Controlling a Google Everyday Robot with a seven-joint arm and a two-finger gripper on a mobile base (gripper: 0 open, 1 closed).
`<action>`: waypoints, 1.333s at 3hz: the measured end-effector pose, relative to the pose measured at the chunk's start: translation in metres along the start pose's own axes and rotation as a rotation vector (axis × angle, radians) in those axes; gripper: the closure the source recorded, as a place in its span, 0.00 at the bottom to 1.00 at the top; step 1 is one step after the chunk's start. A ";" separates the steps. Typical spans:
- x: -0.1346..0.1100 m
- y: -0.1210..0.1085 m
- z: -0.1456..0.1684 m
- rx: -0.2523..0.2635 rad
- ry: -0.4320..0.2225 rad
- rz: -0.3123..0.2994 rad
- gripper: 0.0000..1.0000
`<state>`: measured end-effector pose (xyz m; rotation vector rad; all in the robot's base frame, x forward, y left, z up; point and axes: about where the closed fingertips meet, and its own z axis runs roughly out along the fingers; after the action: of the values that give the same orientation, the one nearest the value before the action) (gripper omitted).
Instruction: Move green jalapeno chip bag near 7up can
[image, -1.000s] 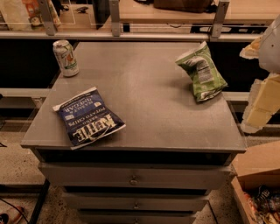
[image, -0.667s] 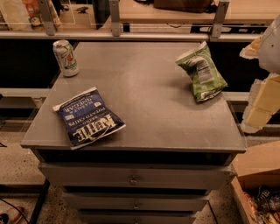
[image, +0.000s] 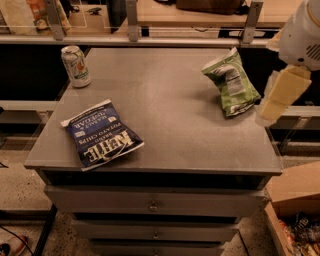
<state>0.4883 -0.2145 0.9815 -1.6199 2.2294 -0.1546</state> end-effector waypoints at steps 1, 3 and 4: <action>-0.003 -0.056 0.025 0.039 0.017 0.089 0.00; 0.003 -0.140 0.080 0.044 0.026 0.265 0.00; 0.010 -0.165 0.106 0.028 0.007 0.323 0.00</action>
Offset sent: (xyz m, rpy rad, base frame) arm 0.1818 -0.0530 -0.0295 0.0635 -0.0055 -0.3338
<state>0.6718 -0.2641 0.9316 -1.2250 2.4443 -0.1026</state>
